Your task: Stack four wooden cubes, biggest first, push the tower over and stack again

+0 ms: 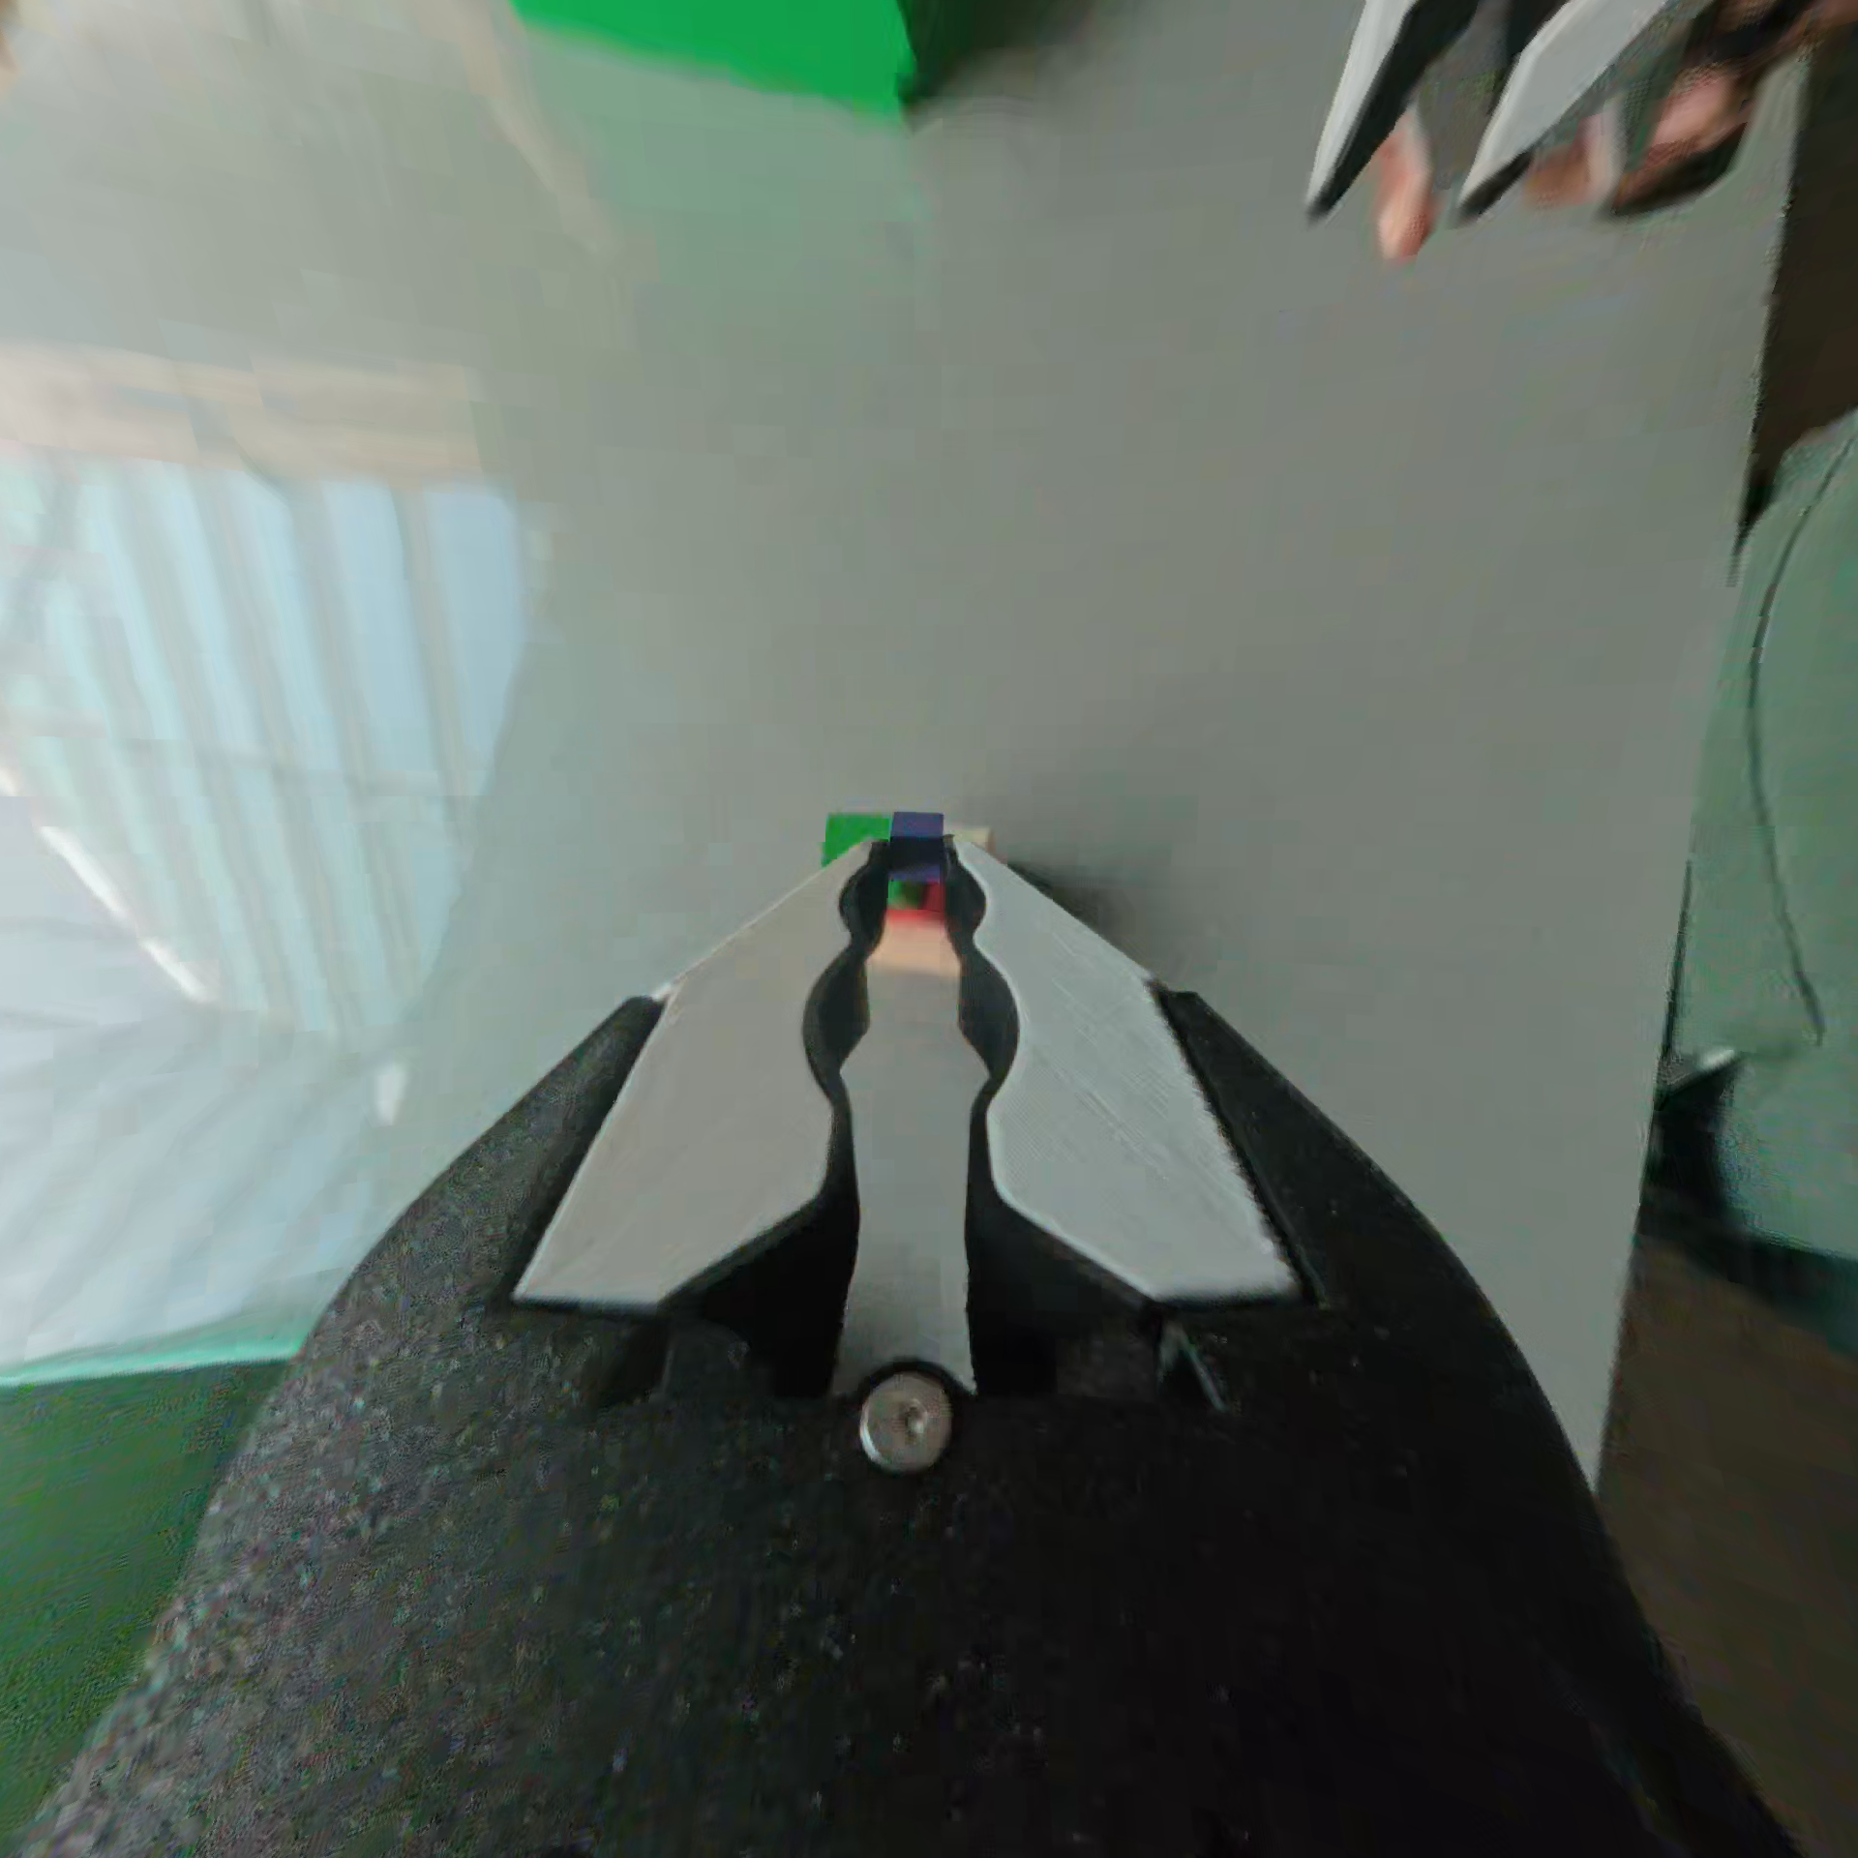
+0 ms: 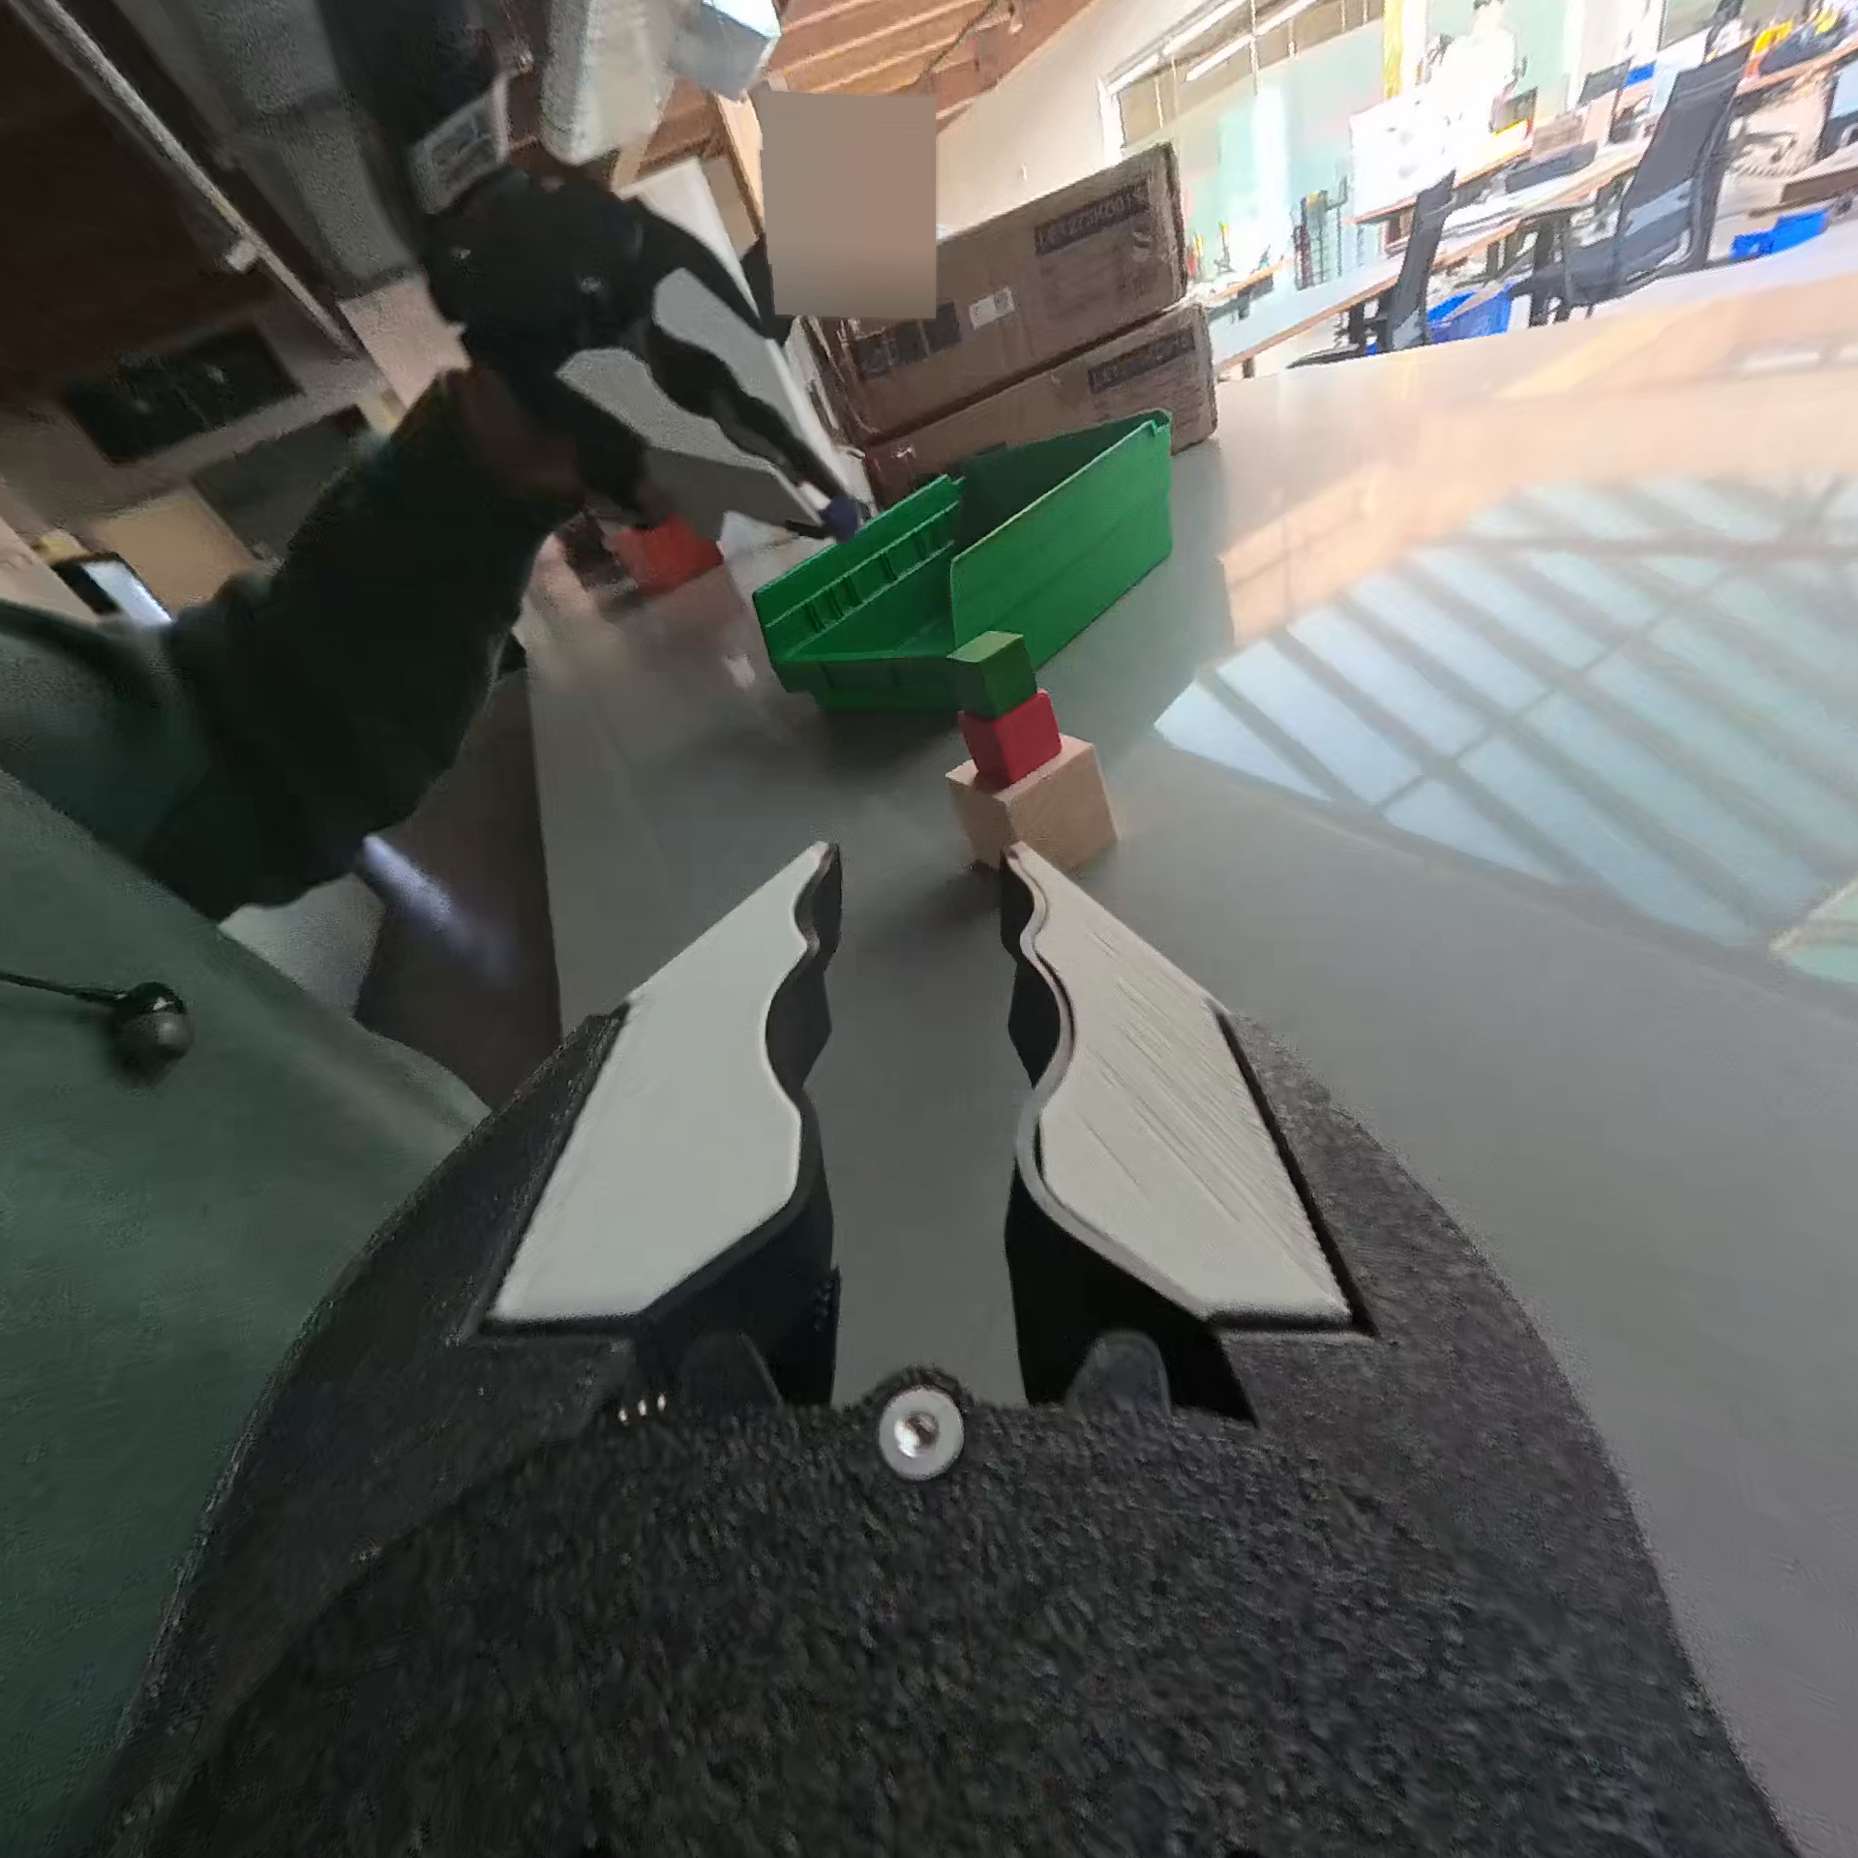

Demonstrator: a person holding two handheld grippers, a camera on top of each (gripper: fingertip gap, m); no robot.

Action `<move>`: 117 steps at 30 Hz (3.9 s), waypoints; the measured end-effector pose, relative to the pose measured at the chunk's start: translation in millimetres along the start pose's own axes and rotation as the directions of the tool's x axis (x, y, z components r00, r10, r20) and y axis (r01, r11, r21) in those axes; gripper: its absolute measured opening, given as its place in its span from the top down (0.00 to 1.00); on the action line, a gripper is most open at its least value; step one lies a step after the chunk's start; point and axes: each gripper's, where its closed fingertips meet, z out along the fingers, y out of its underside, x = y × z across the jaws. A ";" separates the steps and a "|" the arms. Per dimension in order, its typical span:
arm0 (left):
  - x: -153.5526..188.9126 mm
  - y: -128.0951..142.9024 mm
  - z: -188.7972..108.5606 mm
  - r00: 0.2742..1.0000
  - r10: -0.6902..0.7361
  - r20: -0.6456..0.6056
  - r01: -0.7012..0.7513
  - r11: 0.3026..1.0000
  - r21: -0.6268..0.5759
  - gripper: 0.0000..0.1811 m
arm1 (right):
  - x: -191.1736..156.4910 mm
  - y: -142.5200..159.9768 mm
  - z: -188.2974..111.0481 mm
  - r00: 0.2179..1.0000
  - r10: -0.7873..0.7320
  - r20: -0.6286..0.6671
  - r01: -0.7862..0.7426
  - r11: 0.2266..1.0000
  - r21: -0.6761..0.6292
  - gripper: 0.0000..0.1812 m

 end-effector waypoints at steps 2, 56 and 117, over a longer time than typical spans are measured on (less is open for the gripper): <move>-9.9 10.5 6.9 0.999 0.005 -0.053 -0.012 0.991 -0.133 0.95 | -3.1 3.9 0.1 1.000 0.011 0.015 -0.011 1.000 0.007 0.82; -18.9 36.3 56.2 0.959 -0.047 -0.279 -0.132 0.797 -0.589 0.95 | 2.7 41.5 -6.0 1.000 -0.005 0.023 0.006 0.999 -0.049 0.74; 9.2 19.6 16.7 0.954 -0.295 0.058 0.275 0.936 0.221 0.73 | 4.2 45.7 -4.5 0.993 -0.119 -0.023 0.115 0.984 -0.133 0.75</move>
